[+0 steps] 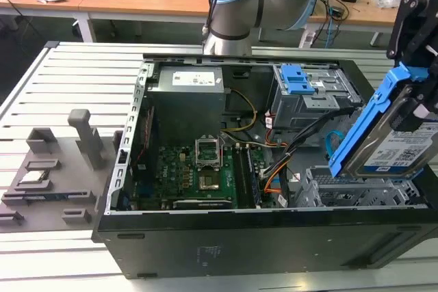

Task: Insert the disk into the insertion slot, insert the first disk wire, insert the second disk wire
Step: 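Insert the disk into the insertion slot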

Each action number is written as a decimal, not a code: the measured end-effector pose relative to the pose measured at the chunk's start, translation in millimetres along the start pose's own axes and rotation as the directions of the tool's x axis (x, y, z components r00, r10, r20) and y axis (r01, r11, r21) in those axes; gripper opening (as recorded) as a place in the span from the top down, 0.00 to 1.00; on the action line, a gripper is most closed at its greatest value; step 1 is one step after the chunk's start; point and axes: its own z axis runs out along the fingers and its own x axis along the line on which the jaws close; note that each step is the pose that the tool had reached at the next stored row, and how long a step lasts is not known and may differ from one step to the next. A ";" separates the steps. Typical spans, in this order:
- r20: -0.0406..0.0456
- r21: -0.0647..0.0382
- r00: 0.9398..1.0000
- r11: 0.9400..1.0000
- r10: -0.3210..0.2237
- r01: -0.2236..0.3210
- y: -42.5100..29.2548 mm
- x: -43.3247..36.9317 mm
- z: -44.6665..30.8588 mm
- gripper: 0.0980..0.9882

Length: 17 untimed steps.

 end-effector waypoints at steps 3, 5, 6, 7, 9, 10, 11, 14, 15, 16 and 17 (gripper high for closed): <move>0.000 0.000 1.000 1.000 0.000 0.000 1.6 -8.0 6.8 0.70; 0.000 0.000 1.000 1.000 0.000 0.000 3.4 -10.0 13.1 0.70; 0.000 0.000 1.000 1.000 0.000 0.000 3.6 -10.4 16.5 0.70; 0.000 0.000 1.000 1.000 0.000 0.000 3.6 -10.7 18.6 0.70; 0.000 0.000 1.000 1.000 0.000 0.000 3.8 -12.2 22.8 0.70; 0.000 0.000 1.000 1.000 0.000 0.000 3.9 -12.7 24.3 0.70; 0.000 0.000 1.000 1.000 0.000 0.000 4.3 -13.0 27.7 0.70; 0.000 0.000 1.000 1.000 0.000 0.000 4.9 -13.1 33.4 0.70; 0.000 0.000 1.000 1.000 0.000 0.000 5.0 -13.1 35.2 0.70; 0.000 0.000 1.000 1.000 0.000 0.000 5.0 -13.1 35.9 0.70; 0.000 0.000 1.000 1.000 0.000 0.000 5.0 -13.1 36.4 0.70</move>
